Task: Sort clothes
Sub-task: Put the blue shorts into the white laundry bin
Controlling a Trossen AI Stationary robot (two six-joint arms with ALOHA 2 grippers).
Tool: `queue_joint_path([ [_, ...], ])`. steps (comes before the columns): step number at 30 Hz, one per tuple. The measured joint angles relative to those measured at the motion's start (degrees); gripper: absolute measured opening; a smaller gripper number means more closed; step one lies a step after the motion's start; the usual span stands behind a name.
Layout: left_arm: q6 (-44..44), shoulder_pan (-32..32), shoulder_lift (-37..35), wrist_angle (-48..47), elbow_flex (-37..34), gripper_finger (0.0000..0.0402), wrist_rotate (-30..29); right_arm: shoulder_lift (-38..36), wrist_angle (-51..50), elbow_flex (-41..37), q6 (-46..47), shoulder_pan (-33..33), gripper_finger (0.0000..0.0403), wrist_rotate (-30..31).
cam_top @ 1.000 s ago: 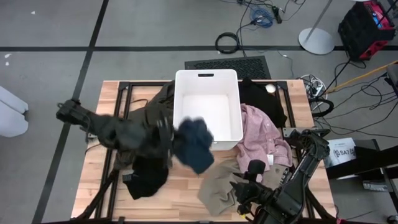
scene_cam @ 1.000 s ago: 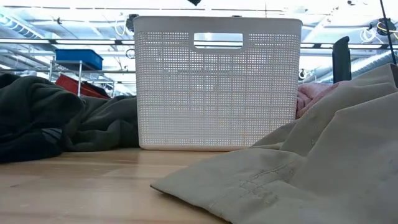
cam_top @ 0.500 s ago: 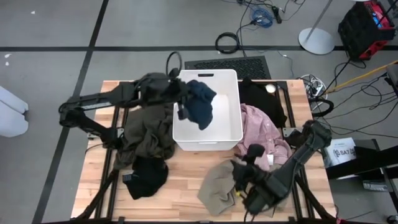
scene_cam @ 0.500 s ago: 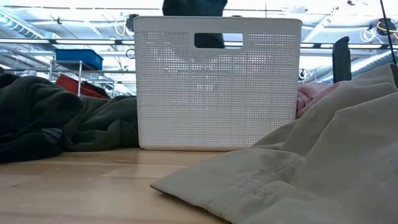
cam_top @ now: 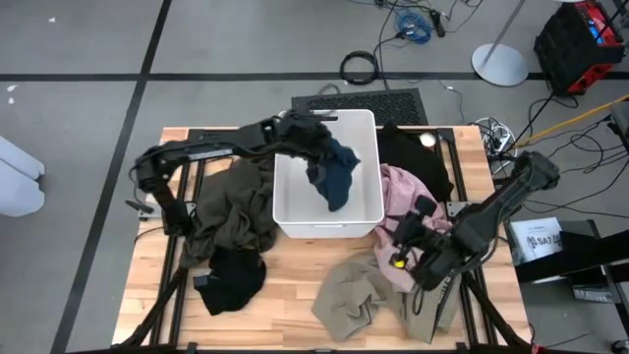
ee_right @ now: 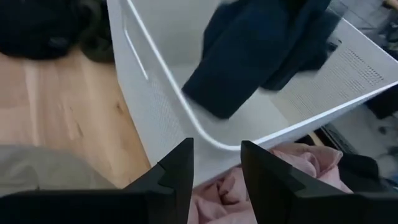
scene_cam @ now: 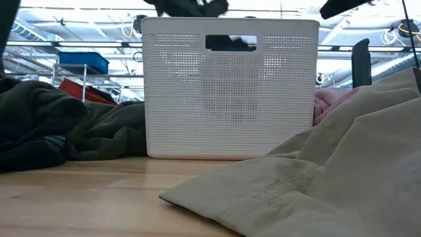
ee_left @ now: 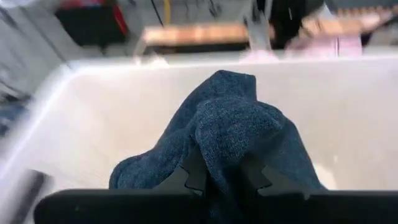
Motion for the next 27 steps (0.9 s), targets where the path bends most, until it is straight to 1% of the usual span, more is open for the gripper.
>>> queue_joint_path([
  [4, 0.02, 0.03, 3.17, -3.13, -0.04, 0.0035, 2.98, -5.83, 6.99, -3.71, -5.66, 0.03, 0.0118, 0.00],
  [10, 0.37, 0.07, 5.21, -11.33, -0.04, 0.0051, 3.12, -10.94, 14.75, -6.15, -14.19, 0.01, 0.0118, 0.03],
  [12, 0.44, 0.06, 5.50, -12.98, -0.03, 0.0053, 2.48, -11.55, 15.84, -6.17, -16.16, -0.12, 0.0118, 0.04],
  [16, 0.92, 0.06, 5.66, -14.71, -0.04, 0.0061, -1.71, -11.82, 16.61, -6.17, -18.32, -0.95, 0.0118, 0.01],
  [19, 1.84, 0.12, 5.42, -14.54, -0.04, 0.0086, -2.72, -11.80, 16.60, -6.19, -18.66, -1.73, 0.0118, -0.03],
  [22, 1.92, 0.05, 5.41, -16.16, 1.10, 0.0128, -3.20, -11.80, 16.59, -6.19, -18.66, -2.09, 0.0118, -0.40],
  [24, 1.86, 0.01, 5.37, -19.12, 3.58, 0.0160, -5.00, -11.80, 16.59, -6.19, -18.67, -2.08, 0.0118, -0.43],
  [27, 1.51, 0.05, 5.25, -24.25, 8.05, 0.0205, -9.95, -11.78, 16.58, -6.21, -19.18, -2.07, 0.0118, -0.41],
])
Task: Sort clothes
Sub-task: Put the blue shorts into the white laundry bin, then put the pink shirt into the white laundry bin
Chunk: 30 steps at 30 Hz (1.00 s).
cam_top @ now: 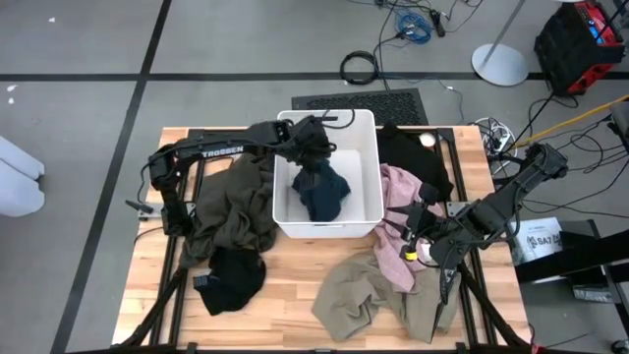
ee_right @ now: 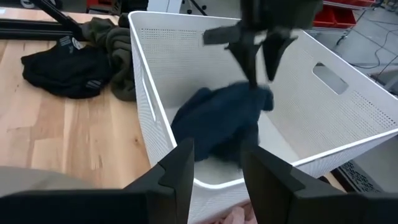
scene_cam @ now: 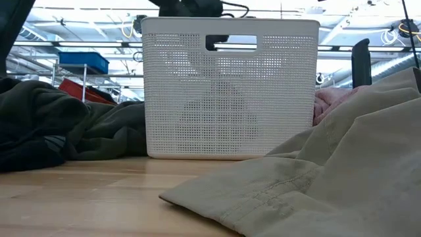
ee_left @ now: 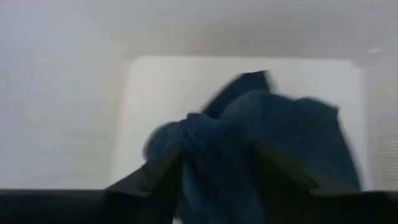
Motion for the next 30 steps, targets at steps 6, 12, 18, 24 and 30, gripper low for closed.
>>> queue_joint_path([
  [6, -1.60, 0.00, -0.02, -11.22, 12.67, 0.0255, -2.92, -0.02, -0.01, -0.02, -0.97, 0.00, 0.0118, 0.16],
  [12, -5.90, -0.88, -2.19, -21.85, 20.35, 0.0259, -0.37, -0.02, -0.57, -0.02, -2.52, 0.00, 0.0118, 0.01],
  [18, -10.91, -6.20, -9.18, -26.66, 17.08, 0.0260, -1.52, 0.00, -1.51, -0.09, -2.68, 0.52, 0.0118, -1.15],
  [24, -18.37, -17.50, -18.46, -21.58, 7.31, 0.0260, -10.44, 0.00, -0.91, -0.09, -3.50, 0.52, 0.0118, -1.54],
  [30, -26.18, -29.58, -27.81, -10.67, -9.57, 0.0260, -20.03, 0.00, 1.67, -0.09, -0.06, 0.50, 0.0118, -2.02],
])
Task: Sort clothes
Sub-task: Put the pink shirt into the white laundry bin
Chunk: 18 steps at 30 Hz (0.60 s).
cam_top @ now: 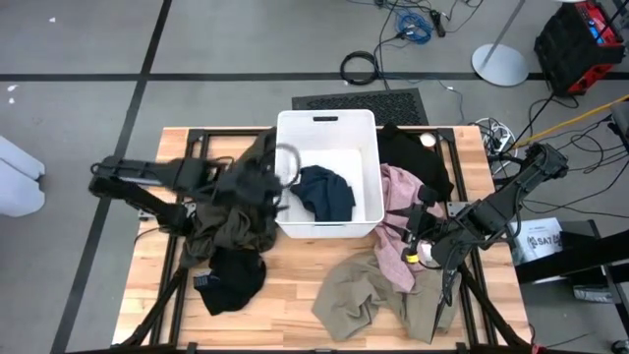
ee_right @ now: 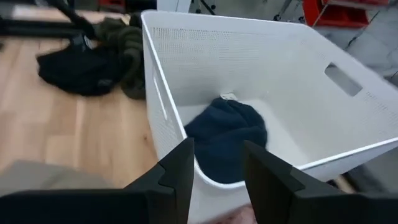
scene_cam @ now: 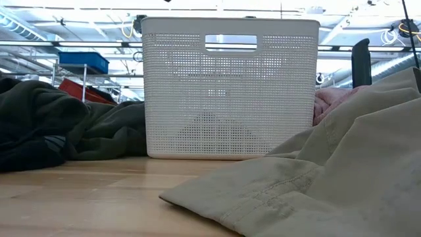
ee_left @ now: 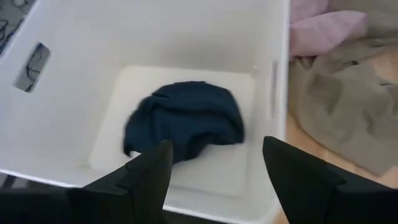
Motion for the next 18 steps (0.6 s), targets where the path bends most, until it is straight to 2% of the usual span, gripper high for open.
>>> queue_joint_path([
  [9, -5.37, -11.60, -8.02, 16.96, -18.67, 0.0260, -1.58, 0.00, 6.33, 0.00, 1.34, 0.02, 0.0119, -12.18],
  [18, -7.05, -19.88, -7.97, 36.46, -32.45, 0.0260, -1.61, 1.45, 8.17, 0.00, 3.61, 0.02, 0.0119, -24.59],
])
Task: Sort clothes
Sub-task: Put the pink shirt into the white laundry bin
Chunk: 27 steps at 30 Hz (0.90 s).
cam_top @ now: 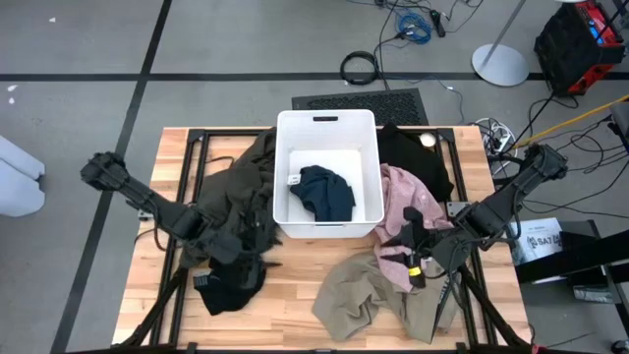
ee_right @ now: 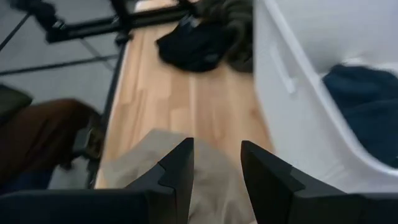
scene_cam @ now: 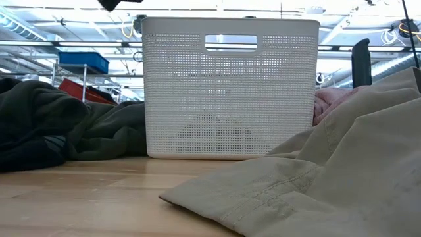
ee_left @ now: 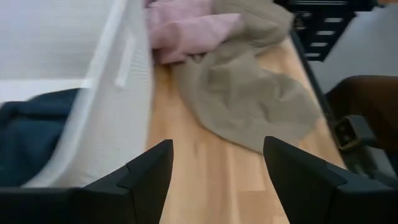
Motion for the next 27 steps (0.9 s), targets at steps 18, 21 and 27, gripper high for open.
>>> queue_joint_path([
  [18, -14.93, -8.61, 0.02, 7.60, -11.06, 0.0260, -1.68, 17.61, 15.43, 0.02, -3.71, -2.69, 0.0119, -9.18],
  [21, -14.88, -9.08, 0.02, 8.40, -11.06, 0.0260, -2.21, 18.26, 17.32, 0.02, -4.31, -3.80, 0.0119, -10.43],
  [27, -13.05, -9.05, 0.02, 8.63, -11.06, 0.0260, -9.27, 15.37, 7.72, 0.08, 5.55, -4.12, 0.0119, -12.37],
])
